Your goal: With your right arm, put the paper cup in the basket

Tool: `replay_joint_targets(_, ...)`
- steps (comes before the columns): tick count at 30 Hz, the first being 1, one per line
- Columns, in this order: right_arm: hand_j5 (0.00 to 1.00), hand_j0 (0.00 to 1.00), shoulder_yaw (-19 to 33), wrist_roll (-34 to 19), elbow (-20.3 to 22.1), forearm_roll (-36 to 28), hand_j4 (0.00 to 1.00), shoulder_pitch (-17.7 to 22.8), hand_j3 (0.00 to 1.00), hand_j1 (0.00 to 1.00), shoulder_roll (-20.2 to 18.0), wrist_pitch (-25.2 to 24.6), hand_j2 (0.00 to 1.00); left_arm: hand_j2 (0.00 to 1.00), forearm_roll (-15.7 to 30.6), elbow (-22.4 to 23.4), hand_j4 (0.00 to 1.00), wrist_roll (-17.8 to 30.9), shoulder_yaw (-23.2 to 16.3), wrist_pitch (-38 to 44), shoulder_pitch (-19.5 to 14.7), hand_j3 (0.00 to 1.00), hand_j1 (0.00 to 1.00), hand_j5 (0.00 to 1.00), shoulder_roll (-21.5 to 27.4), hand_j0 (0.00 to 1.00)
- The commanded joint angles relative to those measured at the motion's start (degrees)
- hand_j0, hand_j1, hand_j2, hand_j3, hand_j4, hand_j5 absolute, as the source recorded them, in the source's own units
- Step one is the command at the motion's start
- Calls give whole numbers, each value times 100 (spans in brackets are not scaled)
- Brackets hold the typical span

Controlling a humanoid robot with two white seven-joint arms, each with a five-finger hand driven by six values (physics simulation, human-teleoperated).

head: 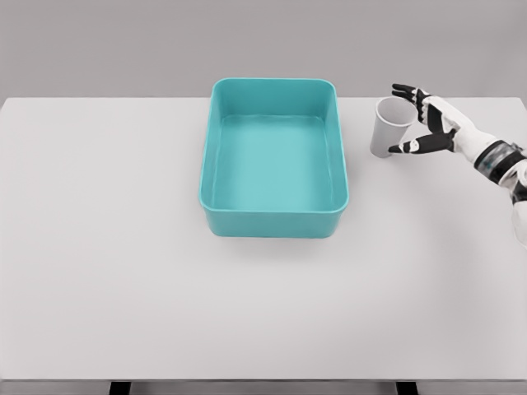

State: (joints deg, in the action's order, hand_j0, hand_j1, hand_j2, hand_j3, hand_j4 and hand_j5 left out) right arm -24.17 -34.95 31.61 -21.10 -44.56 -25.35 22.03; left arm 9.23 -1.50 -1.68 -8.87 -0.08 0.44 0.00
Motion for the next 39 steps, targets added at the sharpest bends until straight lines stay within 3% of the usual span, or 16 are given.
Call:
replay_joint_targets(1, 100, 100, 0, -5, -6, 27, 100, 0, 100, 100, 22, 3, 100, 100, 0, 1, 100, 1, -1, 0, 0, 100, 100, 100, 0, 100)
replay_joint_targets(8, 94, 94, 0, -5, -6, 36, 94, -9, 94, 94, 13, -6, 94, 100, 0, 10, 100, 1, -1, 0, 0, 100, 100, 100, 0, 100)
replay_joint_targets(18, 72, 72, 53, -5, 3, 19, 72, 0, 72, 72, 22, 3, 72, 100, 0, 1, 100, 1, -1, 0, 0, 100, 100, 100, 0, 100)
replay_joint_targets(27, 72, 72, 70, -5, 161, -25, 72, -9, 72, 72, -31, 73, 72, 100, 0, 1, 100, 1, -1, 0, 0, 100, 100, 100, 0, 100)
replay_joint_targets(39, 72, 72, 325, -5, 1672, 45, 72, 70, 72, 72, -207, 170, 72, 100, 0, 1, 100, 1, -1, 0, 0, 100, 100, 100, 0, 100)
